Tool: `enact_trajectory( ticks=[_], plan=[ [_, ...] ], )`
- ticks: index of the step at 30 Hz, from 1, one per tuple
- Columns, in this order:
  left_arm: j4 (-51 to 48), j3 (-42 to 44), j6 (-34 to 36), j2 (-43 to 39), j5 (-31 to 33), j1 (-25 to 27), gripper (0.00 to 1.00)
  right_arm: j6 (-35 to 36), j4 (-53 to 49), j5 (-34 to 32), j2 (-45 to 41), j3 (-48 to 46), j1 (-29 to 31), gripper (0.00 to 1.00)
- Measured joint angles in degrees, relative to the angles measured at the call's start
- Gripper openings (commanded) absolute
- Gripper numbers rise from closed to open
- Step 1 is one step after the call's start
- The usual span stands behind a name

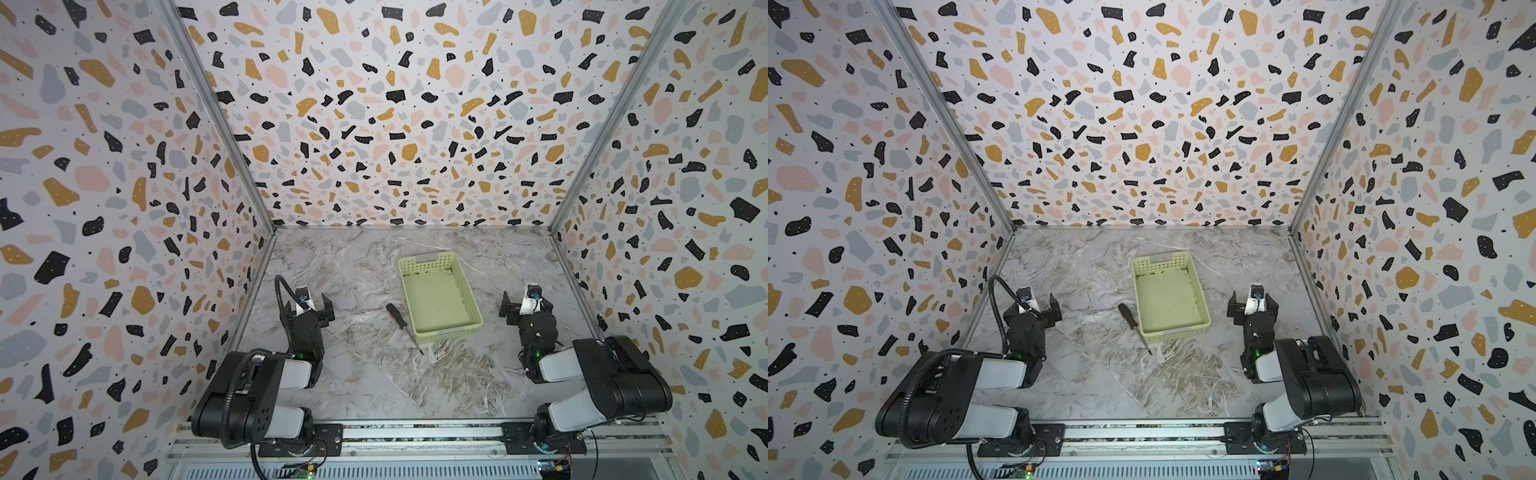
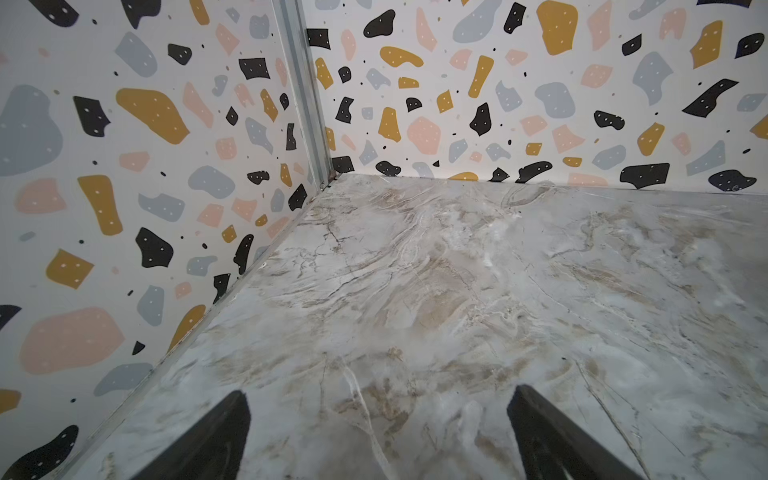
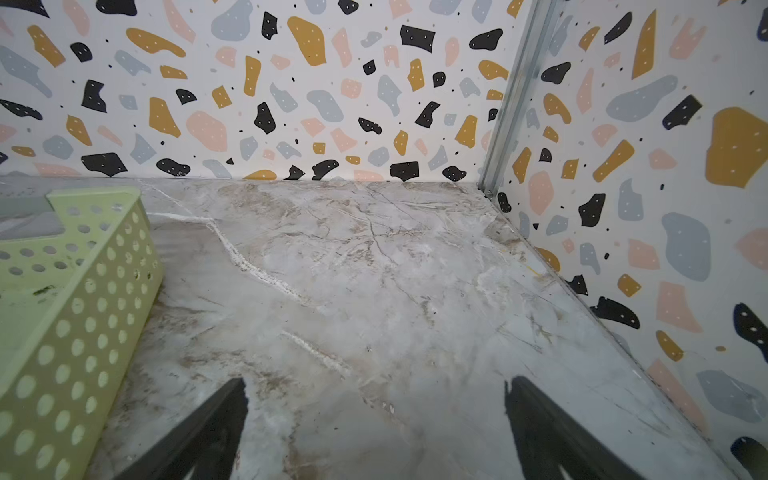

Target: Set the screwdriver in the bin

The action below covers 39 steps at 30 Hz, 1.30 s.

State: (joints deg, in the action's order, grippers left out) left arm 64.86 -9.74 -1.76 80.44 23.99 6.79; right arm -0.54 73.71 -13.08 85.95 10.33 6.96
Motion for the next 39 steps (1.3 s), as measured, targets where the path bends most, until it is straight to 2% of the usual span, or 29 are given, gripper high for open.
enact_trajectory(
  ticks=[31,33,35,39],
  plan=[
    [-0.1,0.0,0.1,-0.1,-1.2,0.0,1.00,0.0,0.0,0.4,0.0,0.0,-0.5,0.99],
    [-2.3,-0.6,0.0,-1.2,-1.3,0.0,1.00,-0.1,-0.1,0.9,0.0,0.0,-0.8,0.99],
    [-10.4,-3.8,-0.7,-4.6,-1.1,0.0,0.99,-0.3,0.0,1.0,0.0,0.0,-1.2,0.99],
    [-23.9,-13.4,-7.4,-12.9,-2.0,0.0,0.99,-0.7,-3.2,1.0,-1.9,0.4,-1.6,0.99]
  ],
)
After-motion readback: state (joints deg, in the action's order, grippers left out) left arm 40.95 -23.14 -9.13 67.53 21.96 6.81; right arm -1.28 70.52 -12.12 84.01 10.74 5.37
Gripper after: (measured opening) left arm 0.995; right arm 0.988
